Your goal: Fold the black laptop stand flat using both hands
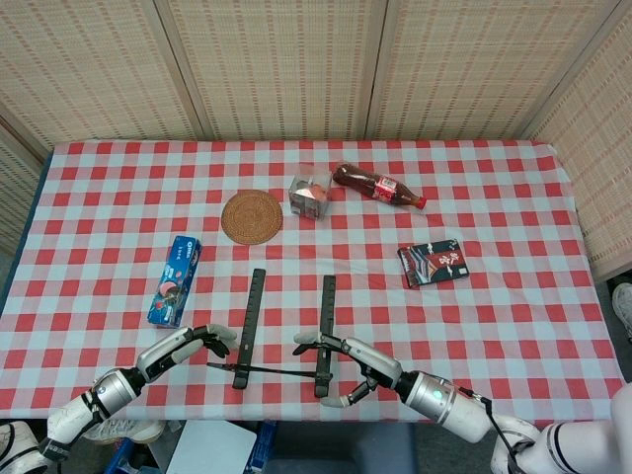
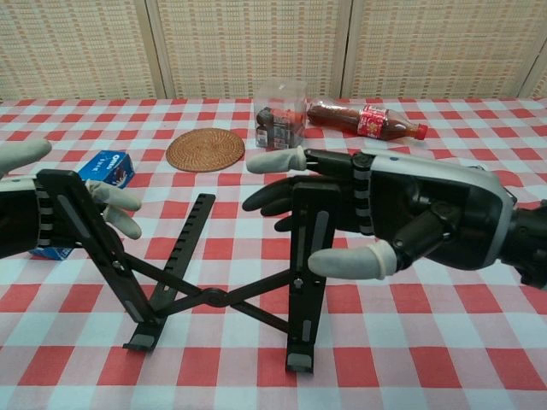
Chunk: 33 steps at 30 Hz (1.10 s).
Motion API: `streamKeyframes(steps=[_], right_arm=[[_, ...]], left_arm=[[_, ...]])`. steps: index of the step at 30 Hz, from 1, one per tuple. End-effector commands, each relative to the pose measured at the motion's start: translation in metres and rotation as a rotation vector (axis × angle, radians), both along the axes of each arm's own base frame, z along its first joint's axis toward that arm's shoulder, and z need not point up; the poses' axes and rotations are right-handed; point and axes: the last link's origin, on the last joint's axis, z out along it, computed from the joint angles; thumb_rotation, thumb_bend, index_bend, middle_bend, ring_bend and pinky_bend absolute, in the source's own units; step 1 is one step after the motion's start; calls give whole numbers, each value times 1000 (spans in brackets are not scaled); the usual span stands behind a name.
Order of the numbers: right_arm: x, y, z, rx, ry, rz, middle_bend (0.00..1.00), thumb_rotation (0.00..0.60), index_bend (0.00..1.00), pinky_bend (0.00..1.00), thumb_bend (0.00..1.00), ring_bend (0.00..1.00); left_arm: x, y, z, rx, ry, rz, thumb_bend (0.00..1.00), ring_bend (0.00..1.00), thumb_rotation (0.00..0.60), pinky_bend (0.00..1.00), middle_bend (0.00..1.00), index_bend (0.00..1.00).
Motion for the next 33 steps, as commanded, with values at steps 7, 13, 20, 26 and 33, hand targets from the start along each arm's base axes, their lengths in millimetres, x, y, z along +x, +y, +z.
streamKeyframes(steps=[7,13,20,26,33], right_arm=[[-4,-5,-21,43,19,-35,207,600,123,99,204,126],[-15,2,-34,110,7,-93,207,600,123,99,223,127],[-22,8,-40,158,-13,-127,207,600,123,99,271,127],[-26,15,-43,189,-19,-142,207,600,123,106,292,127],[-28,20,-46,212,-23,-153,207,600,123,121,312,127]], left_arm=[[2,1,0,2,6,-8,170,312,137,315,315,243],[3,2,0,0,11,-10,170,312,137,315,315,243],[4,2,0,-4,13,-15,169,312,139,315,315,243],[5,1,0,-6,16,-19,170,312,137,315,315,243],[6,1,0,-8,17,-24,169,312,137,315,315,243]])
